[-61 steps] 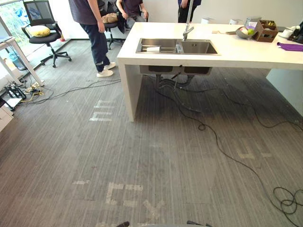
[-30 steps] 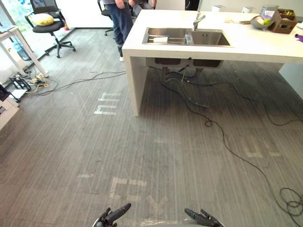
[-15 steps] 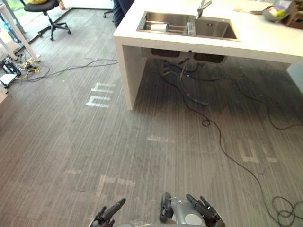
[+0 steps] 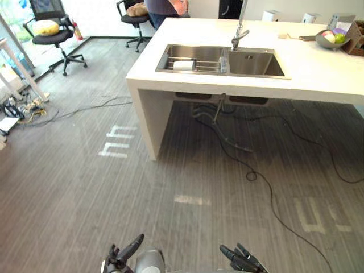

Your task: Walk over to the sink, pick up the cup, carry it to the dishwasher, place the cup inside the dishwasher, then close the dishwasher door

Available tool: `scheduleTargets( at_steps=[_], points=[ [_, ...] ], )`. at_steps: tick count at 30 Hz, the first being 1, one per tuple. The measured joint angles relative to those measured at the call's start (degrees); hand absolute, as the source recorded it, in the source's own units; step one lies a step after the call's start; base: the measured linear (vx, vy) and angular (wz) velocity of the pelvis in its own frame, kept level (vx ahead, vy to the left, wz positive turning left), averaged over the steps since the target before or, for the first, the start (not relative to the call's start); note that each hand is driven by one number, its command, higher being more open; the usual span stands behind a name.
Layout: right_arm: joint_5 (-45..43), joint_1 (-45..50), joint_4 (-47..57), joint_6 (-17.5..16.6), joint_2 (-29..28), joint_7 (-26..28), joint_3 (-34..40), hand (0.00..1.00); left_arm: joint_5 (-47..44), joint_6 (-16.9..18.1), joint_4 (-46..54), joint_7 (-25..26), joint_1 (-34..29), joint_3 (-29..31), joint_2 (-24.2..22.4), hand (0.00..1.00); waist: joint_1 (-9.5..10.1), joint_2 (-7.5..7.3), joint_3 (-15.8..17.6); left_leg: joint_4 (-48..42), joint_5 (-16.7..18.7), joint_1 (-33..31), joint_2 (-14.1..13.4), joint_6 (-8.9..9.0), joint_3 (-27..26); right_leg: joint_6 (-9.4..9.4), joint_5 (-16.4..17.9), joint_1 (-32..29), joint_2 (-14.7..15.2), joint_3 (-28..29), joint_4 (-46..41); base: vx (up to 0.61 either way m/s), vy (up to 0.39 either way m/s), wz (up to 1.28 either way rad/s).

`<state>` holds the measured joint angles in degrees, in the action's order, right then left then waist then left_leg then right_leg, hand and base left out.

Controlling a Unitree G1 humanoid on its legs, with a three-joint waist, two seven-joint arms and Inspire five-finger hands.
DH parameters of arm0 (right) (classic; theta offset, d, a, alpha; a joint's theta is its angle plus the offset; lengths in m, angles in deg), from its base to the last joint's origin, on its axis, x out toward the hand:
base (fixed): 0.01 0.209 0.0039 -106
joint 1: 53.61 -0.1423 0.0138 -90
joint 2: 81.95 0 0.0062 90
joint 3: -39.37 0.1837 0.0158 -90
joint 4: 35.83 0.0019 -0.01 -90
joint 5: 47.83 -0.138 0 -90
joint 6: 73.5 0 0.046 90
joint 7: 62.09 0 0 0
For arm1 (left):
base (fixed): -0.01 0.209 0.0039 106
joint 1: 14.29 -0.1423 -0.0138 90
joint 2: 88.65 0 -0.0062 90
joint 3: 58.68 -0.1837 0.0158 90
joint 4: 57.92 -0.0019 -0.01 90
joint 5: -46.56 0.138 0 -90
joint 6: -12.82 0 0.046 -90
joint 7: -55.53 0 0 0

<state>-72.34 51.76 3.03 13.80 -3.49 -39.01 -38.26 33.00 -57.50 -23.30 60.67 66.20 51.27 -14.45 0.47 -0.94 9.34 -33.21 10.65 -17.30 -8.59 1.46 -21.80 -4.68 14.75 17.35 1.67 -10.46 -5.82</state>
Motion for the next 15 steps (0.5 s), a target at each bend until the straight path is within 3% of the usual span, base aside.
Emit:
scheduleTargets(
  at_steps=[1,2,3,4,5,8,10,11,12,13,14,15],
  points=[
    [0.1,-0.1,0.0,-0.1,0.0,0.5,0.3,1.0,1.3,0.8,1.0,1.4,-0.2,-1.1,0.0,1.0,0.01,0.1,0.0,8.1,-3.1,0.5,1.1,-0.43,-0.3,1.12,0.4,0.7,0.5,0.7,0.3,0.49,0.176,-0.66],
    [1.3,-0.2,0.3,-0.1,0.0,1.2,0.7,1.0,3.5,2.3,3.6,3.9,-0.4,-3.3,0.0,1.0,0.25,0.64,0.1,20.8,-9.3,0.7,2.0,-1.63,0.0,2.93,1.4,2.3,0.4,2.3,0.9,0.51,0.244,-0.77],
    [2.3,-0.6,0.3,-0.3,-0.4,1.4,0.7,1.0,5.8,3.1,6.1,6.9,-0.2,-5.1,0.2,1.0,1.3,1.12,0.0,21.2,-17.3,0.9,2.3,-3.61,0.9,4.27,2.3,3.6,0.8,4.5,1.3,0.53,0.262,-0.72],
    [2.7,-0.9,0.2,-0.5,-0.9,1.4,0.7,1.0,7.0,3.5,7.3,8.5,0.2,-6.1,0.5,1.0,1.11,0.4,-0.1,20.7,-17.6,0.6,2.9,-5.0,0.7,4.31,2.3,3.4,1.4,5.0,1.2,0.52,0.289,-0.33],
    [3.8,-1.4,0.3,-1.5,-1.6,1.6,0.5,1.0,8.8,4.5,9.7,11.0,2.2,-8.1,0.8,1.0,0.22,-1.2,-0.3,19.6,-15.8,-0.6,4.2,-5.51,0.8,4.6,1.2,2.2,2.9,5.6,0.5,0.47,0.302,0.22],
    [4.8,-2.7,-1.5,-1.8,-1.2,1.4,0.5,1.0,14.2,5.6,16.1,14.9,5.7,-12.1,0.7,1.0,-0.43,-1.31,-0.3,16.7,-12.5,-0.5,7.0,-7.72,1.1,7.15,-1.7,1.1,5.6,8.0,-4.1,0.47,0.329,0.26],
    [5.0,-3.2,-2.3,-1.8,-0.8,1.2,0.9,1.0,15.8,5.7,24.6,16.8,5.2,-12.6,0.9,1.0,-1.02,-1.41,-0.3,17.0,-9.6,4.0,9.8,-8.43,1.0,10.47,-4.0,0.1,8.0,8.0,-13.7,0.39,0.241,0.17],
    [4.9,-3.0,-2.3,-2.0,-0.9,1.2,1.4,1.0,15.6,5.8,28.8,17.5,5.0,-12.6,1.3,1.0,-1.24,-1.24,-0.8,17.6,-7.8,6.3,11.0,-8.39,1.5,11.27,-6.5,-1.7,8.9,7.5,-20.9,0.41,0.244,0.23],
    [4.9,-2.8,-2.2,-2.2,-1.0,1.0,2.6,1.0,15.4,5.9,33.4,18.1,5.1,-12.6,2.1,1.0,-1.46,-1.2,-1.6,19.2,-6.3,9.2,12.4,-8.63,2.2,12.91,-12.5,-5.9,10.5,6.9,-31.3,0.47,0.278,0.27],
    [4.8,-2.2,-2.1,-2.6,-0.9,0.5,3.2,1.0,15.3,6.3,37.4,18.8,5.5,-12.6,2.9,1.0,-1.55,-0.99,-1.8,21.3,-5.0,12.5,13.6,-8.12,2.9,12.95,-18.9,-10.8,12.5,6.7,-42.9,0.37,0.22,0.24],
    [4.3,-1.8,-1.4,-3.0,-0.9,0.3,3.2,1.0,15.4,6.3,39.3,19.3,5.8,-12.5,3.2,1.0,-1.53,-0.85,-1.8,21.9,-4.5,13.9,14.2,-7.9,3.1,12.11,-18.5,-14.0,13.9,6.0,-49.5,0.38,0.19,0.21],
    [3.4,-1.1,0.4,-4.0,-0.8,0.1,3.3,1.0,15.6,6.5,42.3,20.8,6.3,-12.3,3.4,1.0,-1.82,-0.73,-1.8,23.8,-3.9,17.1,15.3,-7.76,3.9,8.97,-16.0,-19.6,16.8,3.4,-60.2,0.37,0.159,0.18]
  ],
)
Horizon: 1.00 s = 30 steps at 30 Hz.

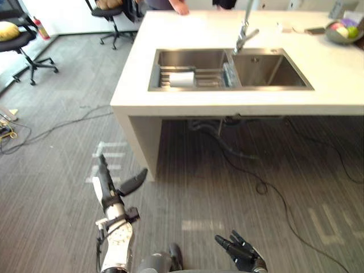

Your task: Walk over to the sink, pick up the cup, carry it to the dishwasher, place the cup inside the dishwasher, then close the dishwasher door

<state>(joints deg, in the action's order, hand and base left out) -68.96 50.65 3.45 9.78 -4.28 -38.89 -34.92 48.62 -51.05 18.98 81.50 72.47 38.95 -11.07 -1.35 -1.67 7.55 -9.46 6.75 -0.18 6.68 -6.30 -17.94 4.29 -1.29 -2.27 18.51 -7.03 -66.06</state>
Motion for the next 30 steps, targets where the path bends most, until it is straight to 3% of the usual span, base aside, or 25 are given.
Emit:
scheduleTargets(
  at_steps=[1,4,5,6,8,9,10,11,13,15,19,20,21,22,23,25,27,28,30],
  points=[
    [-0.2,0.1,1.1,-0.7,0.4,0.0,0.2,1.0,0.4,0.3,2.4,1.4,-0.1,0.3,0.0,1.0,-0.45,0.8,0.0,1.9,0.5,3.2,-0.2,0.41,0.5,-3.24,3.3,-4.4,0.5,-1.9,-4.9,0.44,0.164,0.17],
    [-0.2,0.0,2.3,-2.6,0.1,-0.3,-0.2,1.0,1.8,0.8,3.9,2.9,0.8,0.9,0.4,1.0,-1.63,1.15,-0.1,4.7,0.5,8.1,-1.6,0.39,0.3,-2.94,10.1,-11.1,-0.7,-6.7,0.0,0.37,0.06,0.12],
    [-0.2,-0.3,2.4,-3.0,-0.4,-0.7,-0.2,1.0,1.8,0.5,3.8,2.9,1.2,0.9,0.4,1.0,-1.86,1.15,-0.1,5.1,0.6,9.5,-2.6,0.72,0.2,-2.83,12.5,-13.3,-2.1,-8.7,7.3,0.37,-0.077,-0.01],
    [-0.2,-0.5,2.4,-3.0,-0.6,-1.0,-0.2,1.0,1.9,0.3,3.8,3.3,1.3,0.8,0.2,1.0,-2.18,1.36,0.1,5.0,1.4,11.0,-3.9,2.13,0.1,-2.7,13.3,-14.6,-4.1,-10.6,16.5,0.53,-0.146,-0.06],
    [0.0,-0.4,1.7,-2.3,-1.0,-1.2,-0.4,1.0,1.9,-0.2,3.9,3.7,1.4,0.9,0.3,1.0,-2.61,1.32,0.1,5.0,2.9,13.7,-5.8,4.67,0.3,-2.86,11.5,-14.5,-8.1,-12.8,33.0,0.47,-0.199,-0.01],
    [0.1,1.6,1.4,-0.7,-1.7,-1.3,-1.1,1.0,2.0,-0.4,4.3,3.7,1.3,0.9,0.9,1.0,-2.52,-0.02,0.3,5.0,4.8,17.2,-5.9,7.54,0.9,-4.2,1.3,-12.4,-11.0,-12.3,48.4,0.59,-0.28,0.09],
    [0.1,3.2,0.6,0.3,-1.6,-1.4,-2.6,1.0,2.2,-0.4,4.8,3.5,1.3,0.9,0.7,1.0,-2.6,-0.9,0.5,4.6,6.8,20.0,-5.3,8.0,1.8,-10.03,-2.4,-12.3,-10.6,-12.3,47.1,0.66,-0.325,-0.12],
    [-0.4,3.0,0.4,1.0,-0.4,-1.2,-2.2,1.0,2.2,-0.4,6.0,3.5,0.1,0.8,0.1,1.0,-2.54,1.3,0.1,3.5,7.5,19.9,-7.9,8.91,1.9,-10.45,-0.8,-12.4,-12.7,-12.2,46.1,0.44,-0.246,-0.22],
    [1.2,1.9,0.1,1.9,0.8,-1.2,-2.5,1.0,3.7,-0.2,9.4,3.3,0.6,-0.9,-0.2,1.0,-2.49,2.66,0.1,2.9,8.1,19.6,-10.6,9.37,3.0,-10.41,0.9,-11.5,-16.3,-12.6,48.5,0.37,-0.266,-0.26],
    [1.8,1.9,0.1,3.0,0.8,-1.9,-2.6,1.0,6.1,-0.2,12.0,2.5,0.7,-2.7,-0.2,1.0,-2.32,2.59,0.0,1.2,8.0,20.0,-12.5,9.54,3.2,-10.4,3.0,-10.6,-18.3,-12.9,48.7,0.28,-0.227,-0.13],
    [2.2,2.5,2.1,6.3,1.5,-2.4,-2.7,1.0,6.4,-1.7,17.8,0.6,-0.8,-6.5,-0.7,1.0,-1.93,3.17,0.3,-24.6,5.8,9.9,-18.2,8.82,3.6,-10.39,3.8,-3.8,-21.4,-13.7,56.5,0.17,-0.142,-0.01],
    [2.2,3.2,3.2,6.7,1.7,-2.4,-3.4,1.0,6.5,-1.7,21.1,-0.6,-1.0,-7.7,-0.9,1.0,-1.09,3.76,0.7,-37.5,3.1,3.7,-21.9,8.65,3.8,-10.41,3.8,-1.1,-22.9,-13.9,59.4,0.21,-0.125,0.11],
    [2.2,3.3,3.2,6.8,2.3,-2.4,-3.9,1.0,7.1,-1.6,24.4,-1.7,-1.4,-8.2,-0.8,1.0,-0.71,3.99,0.8,-44.7,4.2,-1.0,-24.2,9.25,4.2,-10.42,3.8,1.0,-24.0,-13.9,60.6,0.21,-0.117,0.11],
    [2.2,3.4,3.0,6.8,2.6,-2.5,-3.9,1.0,7.2,-1.2,25.4,-2.1,-1.6,-8.2,-0.7,1.0,-0.7,4.01,0.8,-45.6,5.3,-2.6,-24.6,9.26,4.2,-10.51,3.9,2.2,-24.3,-14.0,61.2,0.16,-0.097,0.06],
    [2.0,3.6,2.1,6.5,2.5,-2.5,-3.9,1.0,8.0,-0.6,26.4,-2.2,-1.6,-8.2,-0.2,1.0,-0.27,3.87,0.6,-42.8,7.6,-4.1,-24.6,9.38,3.3,-10.7,4.0,4.5,-24.4,-13.8,62.6,0.17,-0.079,-0.12],
    [2.0,3.8,0.7,6.1,3.2,-2.3,-3.7,1.0,8.7,0.4,27.3,-2.2,-1.5,-8.6,1.0,1.0,0.89,3.98,-0.3,-30.4,8.2,-4.6,-22.6,9.35,2.4,-10.22,3.7,5.8,-24.2,-12.3,63.8,0.19,-0.05,-0.28],
    [2.1,3.0,-1.9,4.5,4.3,-1.8,-3.4,1.0,9.3,0.6,27.7,-2.0,0.1,-9.2,2.0,1.0,0.9,6.04,-1.4,-12.9,3.5,-3.5,-19.8,10.0,2.6,-10.61,3.5,5.5,-24.1,-10.9,63.2,0.22,0.03,-0.32],
    [2.1,2.5,-2.9,4.2,4.5,-1.9,-3.1,1.0,10.2,0.6,27.6,-1.8,0.5,-9.2,2.1,1.0,0.88,5.96,-1.5,-10.4,2.7,-2.1,-19.1,11.32,2.4,-10.49,3.6,5.5,-23.8,-10.1,62.8,0.26,0.081,-0.4],
    [2.1,2.2,-3.6,3.4,4.3,-1.9,-2.1,1.0,13.5,0.3,26.1,-1.3,3.0,-9.5,2.2,1.0,-0.29,5.79,-1.5,-0.6,-1.2,2.5,-15.7,10.94,-0.1,-9.78,4.0,5.2,-21.8,-8.3,62.4,0.25,0.117,-0.3]
  ],
)
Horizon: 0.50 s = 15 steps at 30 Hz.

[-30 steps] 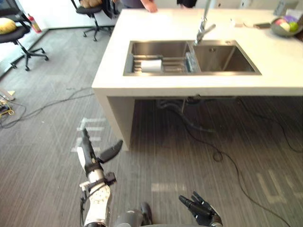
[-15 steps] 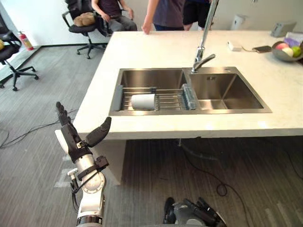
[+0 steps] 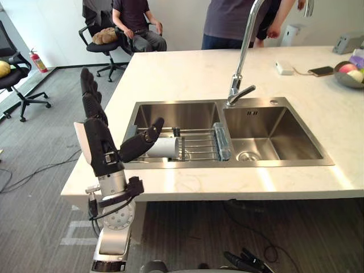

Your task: Walk over to the sink, pick up the cup, carry it to the dishwasher, place the cup inside the dishwasher, then close the dishwasher door

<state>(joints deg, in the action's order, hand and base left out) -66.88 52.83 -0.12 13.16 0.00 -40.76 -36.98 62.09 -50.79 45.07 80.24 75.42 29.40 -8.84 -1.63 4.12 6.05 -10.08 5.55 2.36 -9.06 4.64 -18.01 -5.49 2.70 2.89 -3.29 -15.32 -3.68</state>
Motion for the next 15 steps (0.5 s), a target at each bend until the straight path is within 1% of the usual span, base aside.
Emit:
scheduleTargets(
  at_steps=[1,2,3,4,5,7,8,9,11,15],
  points=[
    [0.0,-0.2,-0.9,-0.4,-0.5,0.1,0.7,1.0,1.8,-0.8,-1.6,-1.1,2.5,-1.0,1.5,1.0,-1.26,0.17,-0.1,5.3,-2.2,2.7,1.7,-0.25,-0.5,0.77,0.5,0.0,0.7,0.2,0.0,0.16,0.12,-0.1],
    [0.0,-0.1,-1.3,-0.5,-0.7,0.3,1.3,1.0,2.7,-1.5,-2.2,-2.4,3.6,-1.7,2.4,1.0,-1.44,0.21,-0.1,6.7,-2.7,3.4,2.0,-0.28,-0.9,0.99,0.6,0.0,0.8,0.4,0.0,0.12,0.117,-0.15],
    [0.2,-0.2,-1.7,-0.9,-0.8,0.5,1.8,1.0,3.7,-3.6,-3.1,-5.9,5.5,-3.4,5.0,1.0,-1.66,0.22,-0.1,8.4,-3.1,4.7,2.3,-0.34,-1.8,1.7,0.8,0.2,0.8,1.2,0.0,0.08,0.079,-0.21],
    [0.4,-0.1,-1.8,-1.2,-0.8,0.6,1.8,1.0,3.7,-4.8,-3.6,-8.1,6.3,-4.3,6.4,1.0,-1.74,0.22,-0.1,8.9,-3.1,5.0,2.4,-0.34,-2.1,2.2,0.9,0.3,0.8,1.5,0.0,0.09,0.081,-0.22],
    [0.9,-0.2,-2.0,-1.7,-0.9,0.8,1.9,1.0,3.8,-6.9,-4.9,-11.3,7.6,-6.0,8.7,1.0,-2.06,0.24,-0.1,9.4,-3.1,5.5,2.5,-0.35,-2.3,2.75,1.0,0.5,0.8,1.8,0.0,0.08,0.069,-0.14],
    [2.7,-0.7,-2.3,-2.6,-1.1,1.3,2.1,1.0,3.9,-11.2,-10.3,-18.1,10.9,-9.5,13.7,1.0,-2.86,0.22,-0.1,10.6,-3.1,6.8,2.9,-0.37,-3.0,3.28,1.2,0.9,0.8,2.7,0.0,0.07,0.066,-0.15],
    [3.0,-0.8,-2.3,-2.7,-1.1,1.3,2.2,1.0,4.0,-12.1,-11.7,-19.4,11.6,-10.1,14.6,1.0,-3.09,0.22,-0.1,10.9,-3.1,7.0,3.0,-0.39,-3.0,3.43,1.2,1.1,0.9,2.8,0.1,0.04,0.044,-0.1],
    [3.2,-1.0,-2.4,-2.7,-1.2,1.4,2.3,1.0,5.1,-13.9,-13.9,-21.2,12.4,-10.9,16.1,1.0,-3.62,0.23,-0.1,11.3,-3.1,7.3,3.1,-0.43,-3.1,4.04,1.3,1.2,0.9,2.9,0.2,0.03,0.032,-0.01],
    [3.6,-1.2,-2.5,-2.7,-1.2,1.4,2.3,1.0,10.4,-15.9,-16.2,-23.0,13.4,-11.1,18.8,1.0,-3.9,0.19,-0.1,11.7,-3.1,7.5,3.3,-0.47,-3.1,4.36,1.2,1.2,1.0,2.9,0.5,0.04,0.027,0.0],
    [3.5,-1.4,-3.1,-2.7,-1.0,1.4,2.3,1.0,15.9,-17.4,-17.5,-25.6,16.0,-12.5,23.4,1.0,-3.35,0.1,-0.2,12.1,-3.2,7.9,3.5,-0.5,-2.8,4.35,1.2,1.5,1.1,3.6,0.6,0.01,0.006,0.04]
  ],
)
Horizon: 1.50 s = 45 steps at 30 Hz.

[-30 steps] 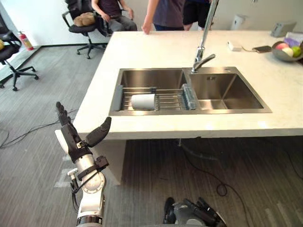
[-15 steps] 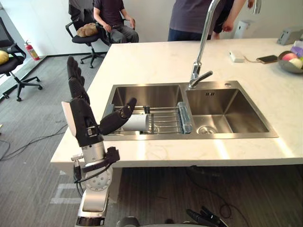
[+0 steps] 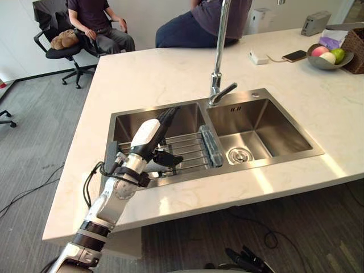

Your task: Walk over to the sink, pick up the cup, carry it to the dishwasher, place the cup inside the dishwasher, then close the dishwasher door

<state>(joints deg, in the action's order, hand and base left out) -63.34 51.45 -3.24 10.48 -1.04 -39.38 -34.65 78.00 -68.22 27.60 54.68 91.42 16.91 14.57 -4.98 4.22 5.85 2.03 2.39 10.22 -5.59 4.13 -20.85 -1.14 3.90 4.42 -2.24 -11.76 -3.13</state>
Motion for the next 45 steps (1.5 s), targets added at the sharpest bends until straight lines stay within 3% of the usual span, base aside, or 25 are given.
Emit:
scheduleTargets(
  at_steps=[14,24,29,45],
  points=[
    [0.2,-0.9,-2.3,-0.7,-0.3,1.1,1.7,1.0,1.8,-1.8,-4.5,-5.5,6.8,-0.7,4.1,1.0,-0.44,-0.11,-0.3,1.8,-0.9,0.5,1.3,-1.31,-2.0,-0.04,-2.8,0.2,0.5,2.2,2.6,-0.02,0.007,-0.07],
    [1.7,-0.9,-2.6,0.3,-0.6,2.5,3.9,1.0,-5.7,-1.9,-5.1,-19.6,8.9,-0.7,9.7,1.0,-0.3,-0.48,-0.6,2.9,-1.5,0.5,2.5,-2.11,-1.8,0.2,-3.8,0.2,1.4,2.1,3.7,0.0,0.0,0.0],
    [2.3,-0.9,-2.6,0.8,-0.6,2.9,4.7,1.0,-9.0,-2.4,-5.8,-23.7,11.8,-0.7,12.6,1.0,0.23,-0.64,-0.8,2.9,-1.5,0.5,2.7,-2.17,-1.7,0.32,-4.2,0.4,1.5,2.1,4.2,0.0,0.0,0.0],
    [3.4,-0.9,-2.8,1.0,-0.6,3.0,5.0,1.0,-10.0,-4.4,-8.3,-30.6,13.2,-0.6,12.7,1.0,0.52,-0.62,-1.7,3.2,-1.6,0.1,2.9,-2.37,-1.3,0.2,-4.7,0.6,1.7,1.8,5.3,0.0,0.0,0.0]
  ],
)
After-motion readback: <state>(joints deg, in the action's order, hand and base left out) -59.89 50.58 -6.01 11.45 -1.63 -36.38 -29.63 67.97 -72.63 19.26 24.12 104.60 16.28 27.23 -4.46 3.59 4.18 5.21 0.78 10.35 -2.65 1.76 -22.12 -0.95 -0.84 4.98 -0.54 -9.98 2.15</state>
